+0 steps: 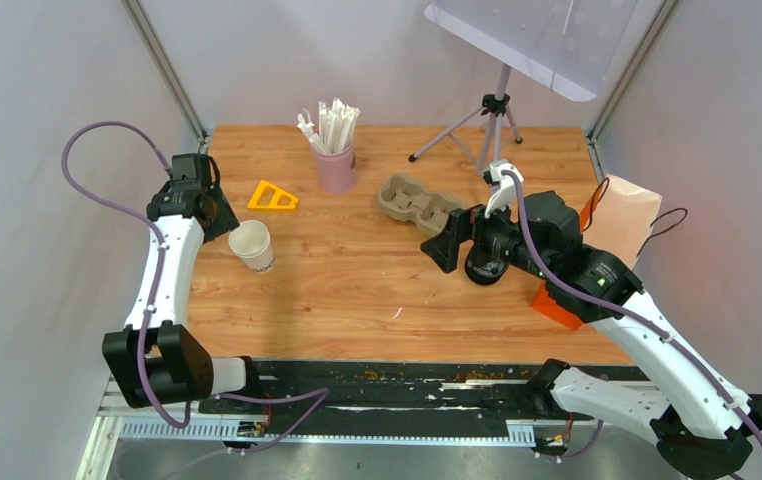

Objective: Pack the takeout coffee

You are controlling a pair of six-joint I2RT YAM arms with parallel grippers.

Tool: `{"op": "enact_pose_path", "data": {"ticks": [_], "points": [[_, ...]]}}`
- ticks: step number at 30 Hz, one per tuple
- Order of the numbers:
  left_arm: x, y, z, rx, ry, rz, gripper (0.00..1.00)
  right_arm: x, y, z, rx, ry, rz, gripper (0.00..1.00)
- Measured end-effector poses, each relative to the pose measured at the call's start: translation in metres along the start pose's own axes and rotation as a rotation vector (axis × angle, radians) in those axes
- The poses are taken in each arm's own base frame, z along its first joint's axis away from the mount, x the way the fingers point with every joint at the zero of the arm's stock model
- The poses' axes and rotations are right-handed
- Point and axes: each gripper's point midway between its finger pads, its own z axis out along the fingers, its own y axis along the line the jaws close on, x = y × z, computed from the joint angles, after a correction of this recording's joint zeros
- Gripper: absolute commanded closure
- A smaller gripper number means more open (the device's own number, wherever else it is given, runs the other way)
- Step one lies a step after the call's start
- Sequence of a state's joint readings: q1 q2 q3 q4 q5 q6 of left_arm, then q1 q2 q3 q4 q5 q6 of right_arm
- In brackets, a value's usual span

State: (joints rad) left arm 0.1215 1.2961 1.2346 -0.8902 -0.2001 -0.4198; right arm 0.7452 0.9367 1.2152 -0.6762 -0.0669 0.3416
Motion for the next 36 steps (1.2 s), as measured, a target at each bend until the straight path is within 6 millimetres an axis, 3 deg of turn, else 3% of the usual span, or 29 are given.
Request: {"op": "enact_pose_path", "data": {"ticks": [11, 17, 22, 31, 36], "points": [[0.022, 0.004, 0.039, 0.008, 0.092, 0.016, 0.64, 0.005, 0.000, 0.002, -0.014, 0.001, -0.003, 0.00], [0.034, 0.002, 0.052, 0.023, 0.135, 0.032, 0.85, 0.004, 0.000, 0.002, -0.016, -0.004, -0.003, 0.00], [0.034, -0.002, 0.053, 0.049, 0.139, 0.043, 0.96, 0.006, 0.000, 0.003, -0.016, -0.006, -0.003, 0.00], [0.041, -0.017, 0.042, 0.145, 0.183, 0.037, 0.99, 0.021, -0.006, 0.010, -0.006, 0.026, 0.008, 0.00], [0.060, -0.032, 0.024, 0.211, 0.200, 0.066, 0.98, 0.023, -0.005, 0.013, -0.013, 0.026, 0.016, 0.00]]}}
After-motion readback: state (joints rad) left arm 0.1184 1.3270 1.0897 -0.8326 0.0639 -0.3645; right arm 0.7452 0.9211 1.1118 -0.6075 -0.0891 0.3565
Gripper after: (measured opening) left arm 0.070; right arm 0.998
